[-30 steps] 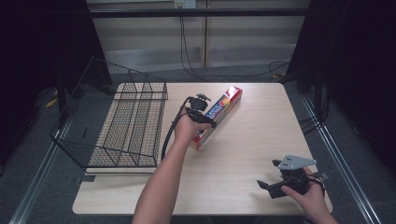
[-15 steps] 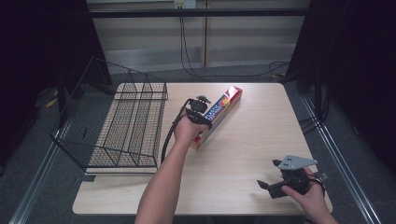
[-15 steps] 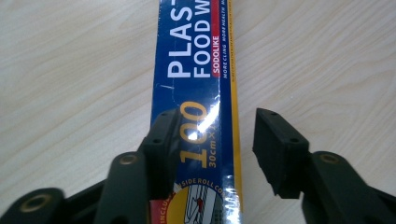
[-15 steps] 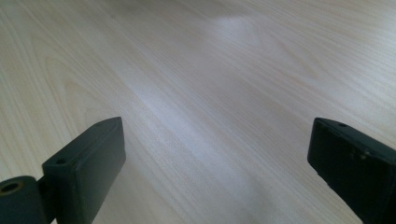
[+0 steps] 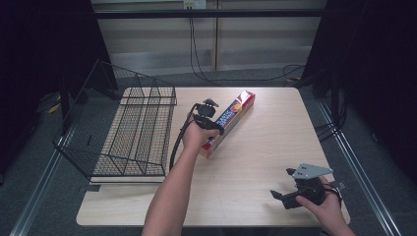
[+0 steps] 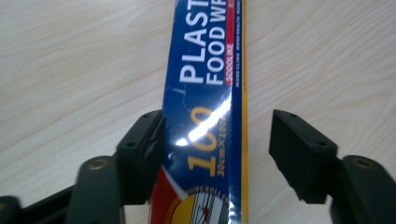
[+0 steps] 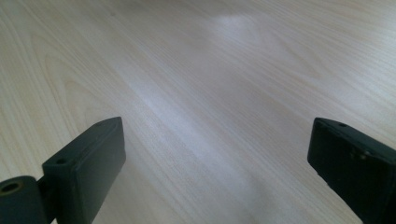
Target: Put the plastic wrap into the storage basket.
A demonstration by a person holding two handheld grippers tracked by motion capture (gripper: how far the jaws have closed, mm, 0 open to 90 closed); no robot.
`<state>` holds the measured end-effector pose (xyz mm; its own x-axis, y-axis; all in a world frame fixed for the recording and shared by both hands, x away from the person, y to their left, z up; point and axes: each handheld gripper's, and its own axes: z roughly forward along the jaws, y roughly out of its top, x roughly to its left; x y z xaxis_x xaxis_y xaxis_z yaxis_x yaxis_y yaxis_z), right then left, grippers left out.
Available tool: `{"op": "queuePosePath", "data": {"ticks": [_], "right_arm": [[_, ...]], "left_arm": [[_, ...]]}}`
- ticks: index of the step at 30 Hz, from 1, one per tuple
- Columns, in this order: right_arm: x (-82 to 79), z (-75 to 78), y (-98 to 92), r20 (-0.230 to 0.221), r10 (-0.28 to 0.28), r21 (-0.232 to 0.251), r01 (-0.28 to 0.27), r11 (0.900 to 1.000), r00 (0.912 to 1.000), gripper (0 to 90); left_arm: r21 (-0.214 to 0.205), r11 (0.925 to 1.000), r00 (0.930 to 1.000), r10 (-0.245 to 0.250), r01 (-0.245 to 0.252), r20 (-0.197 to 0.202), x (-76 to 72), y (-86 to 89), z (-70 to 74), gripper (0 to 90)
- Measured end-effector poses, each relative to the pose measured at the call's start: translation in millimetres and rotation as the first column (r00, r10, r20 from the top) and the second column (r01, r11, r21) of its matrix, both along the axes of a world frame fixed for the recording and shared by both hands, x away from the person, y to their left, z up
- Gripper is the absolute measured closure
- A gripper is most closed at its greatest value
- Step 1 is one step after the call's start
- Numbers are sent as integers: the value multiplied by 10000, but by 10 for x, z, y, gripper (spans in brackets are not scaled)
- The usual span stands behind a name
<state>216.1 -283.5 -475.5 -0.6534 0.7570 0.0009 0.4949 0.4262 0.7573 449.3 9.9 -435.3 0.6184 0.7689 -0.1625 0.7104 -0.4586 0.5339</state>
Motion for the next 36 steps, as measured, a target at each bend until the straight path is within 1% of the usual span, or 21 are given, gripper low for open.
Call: {"op": "queuePosePath", "data": {"ticks": [1, 2, 5, 7, 9, 10, 12, 13, 14, 15, 17, 18, 20, 21, 22, 24, 27, 29, 33, 34, 36], "right_arm": [[0, -2, 2, -3, 25, -10, -25, 10000, 10000, 41], [0, -3, 3, 7, 34, -11, -34, 10000, 10000, 42], [1, -4, 4, 23, 46, -12, -46, 10000, 10000, 42], [1, -3, 2, 31, 42, 5, -42, 10000, 10000, 42], [2, -3, 1, 34, 50, 4, -50, 10000, 10000, 42], [3, -5, 2, 22, 53, -2, -53, 10000, 10000, 42], [4, -7, 4, 20, 72, 0, -72, 10000, 10000, 42], [4, -6, 5, 46, 73, -27, -73, 10000, 10000, 42], [0, -5, 6, 22, 86, 6, -86, 10000, 10000, 42], [-2, -5, 6, 26, 86, -2, -86, 10000, 10000, 42], [0, -10, 7, 67, 121, -48, -121, 9999, 9999, 42], [3, -12, 7, 64, 179, -38, -179, 9998, 9998, 42], [2, -15, 11, 22, 207, -69, -207, 9998, 9998, 43], [2, -15, 13, 21, 209, -70, -209, 9998, 9998, 43], [0, -15, 15, 20, 207, -66, -207, 9998, 9998, 43], [-1, -15, 21, -15, 183, -81, -183, 9998, 9998, 43], [-3, -13, 29, 24, 188, -113, -188, 9998, 9998, 43], [-1, -7, 33, 67, 193, -118, -193, 9997, 9998, 43], [2, -4, 58, 111, 143, -92, -142, 9999, 9998, 44], [2, -4, 58, 111, 143, -92, -142, 9999, 9998, 44], [1, -4, 69, 78, 164, -107, -163, 9998, 9998, 44]], "left_arm": [[-14, 9999, 9999, 115, -115, 100, 7, -12, -16, 330], [-46, 9999, 9999, 93, -93, 41, 25, -16, -34, 303], [295, 9995, 9998, 113, -108, -151, 59, -42, -106, 235], [223, 9997, 9999, 44, -41, -152, 70, -66, -139, 236], [342, 9994, 10000, -78, 80, -54, 84, -85, -149, 248], [195, 9998, 9998, -90, 94, -172, 90, -96, -158, 254], [482, 9988, 9999, -86, 90, -99, 94, -108, -167, 303], [803, 9967, 9999, -108, 112, -61, 89, -111, -170, 349], [706, 9974, 9999, -121, 128, -92, 91, -105, -177, 381], [619, 9980, 9999, -130, 131, -19, 87, -104, -179, 386], [674, 9975, 9998, -202, 203, -26, 65, -101, -175, 394], [652, 9977, 9997, -167, 177, -150, 49, -102, -171, 397], [764, 9968, 9995, -235, 249, -201, 17, -81, -162, 400], [714, 9971, 9996, -262, 272, -140, -3, -63, -165, 401], [700, 9973, 9995, -224, 240, -223, -37, -37, -162, 401], [689, 9974, 9996, -222, 232, -152, -102, 8, -165, 401], [701, 9972, 9991, -245, 270, -351, -209, 86, -151, 400], [664, 9973, 9991, -300, 320, -300, -296, 153, -153, 400], [618, 9975, 9985, -302, 330, -458, -454, 271, -150, 397], [635, 9974, 9981, -303, 337, -541, -481, 289, -146, 397], [539, 9981, 9983, -264, 292, -515, -508, 310, -153, 396]]}}
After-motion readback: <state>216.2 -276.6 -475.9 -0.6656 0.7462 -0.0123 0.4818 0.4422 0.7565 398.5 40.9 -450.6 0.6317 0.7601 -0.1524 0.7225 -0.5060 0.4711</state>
